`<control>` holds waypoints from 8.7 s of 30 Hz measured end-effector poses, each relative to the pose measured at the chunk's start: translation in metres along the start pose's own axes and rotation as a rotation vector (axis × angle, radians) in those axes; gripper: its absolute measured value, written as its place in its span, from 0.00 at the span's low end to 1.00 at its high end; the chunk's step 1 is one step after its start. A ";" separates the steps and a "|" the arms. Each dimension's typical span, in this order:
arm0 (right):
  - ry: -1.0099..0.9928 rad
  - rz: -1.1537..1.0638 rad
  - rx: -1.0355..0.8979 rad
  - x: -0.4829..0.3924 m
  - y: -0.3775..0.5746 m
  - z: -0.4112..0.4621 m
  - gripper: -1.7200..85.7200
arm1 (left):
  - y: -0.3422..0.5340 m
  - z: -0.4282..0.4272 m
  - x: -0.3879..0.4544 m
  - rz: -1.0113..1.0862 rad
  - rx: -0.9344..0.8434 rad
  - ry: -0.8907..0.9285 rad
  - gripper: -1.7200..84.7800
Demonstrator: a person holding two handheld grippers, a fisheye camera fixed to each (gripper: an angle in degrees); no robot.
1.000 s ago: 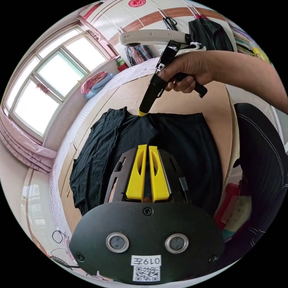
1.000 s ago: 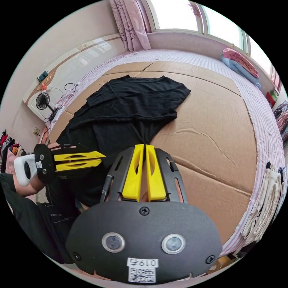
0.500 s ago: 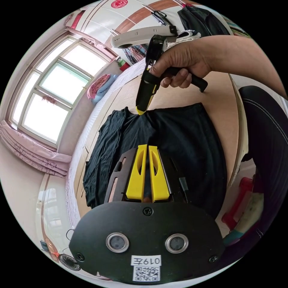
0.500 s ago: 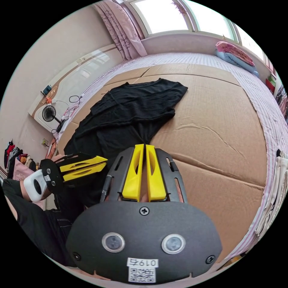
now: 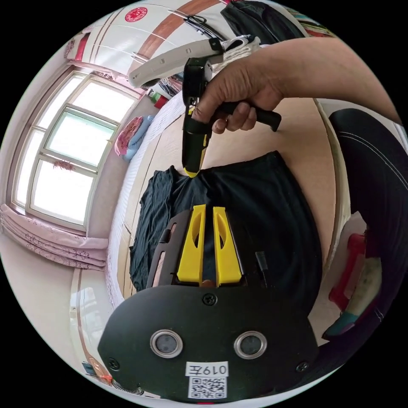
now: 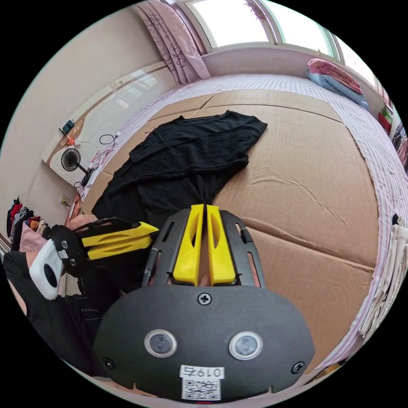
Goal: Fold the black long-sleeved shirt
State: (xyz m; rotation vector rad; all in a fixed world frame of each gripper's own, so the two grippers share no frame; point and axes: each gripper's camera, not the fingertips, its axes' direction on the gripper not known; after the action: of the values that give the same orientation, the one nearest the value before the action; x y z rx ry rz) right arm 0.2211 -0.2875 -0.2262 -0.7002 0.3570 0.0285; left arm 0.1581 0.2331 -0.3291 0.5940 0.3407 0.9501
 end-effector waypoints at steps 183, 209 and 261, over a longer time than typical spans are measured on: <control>0.815 -1.230 -0.131 0.082 0.399 0.571 0.10 | 0.567 -0.177 0.008 -0.020 -0.272 -0.213 0.08; 0.791 -1.215 -0.061 0.128 0.396 0.564 0.10 | 0.453 -0.161 0.030 0.315 -0.248 -0.180 0.04; 0.651 -1.010 0.060 0.139 0.447 0.597 0.02 | 0.494 -0.145 -0.038 0.281 -0.250 0.041 0.03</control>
State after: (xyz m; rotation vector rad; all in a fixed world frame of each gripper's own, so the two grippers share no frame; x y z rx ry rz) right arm 0.4731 0.4211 -0.1300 -0.7550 0.5838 -1.1848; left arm -0.2632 0.4661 -0.1411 0.3990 0.1725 1.2550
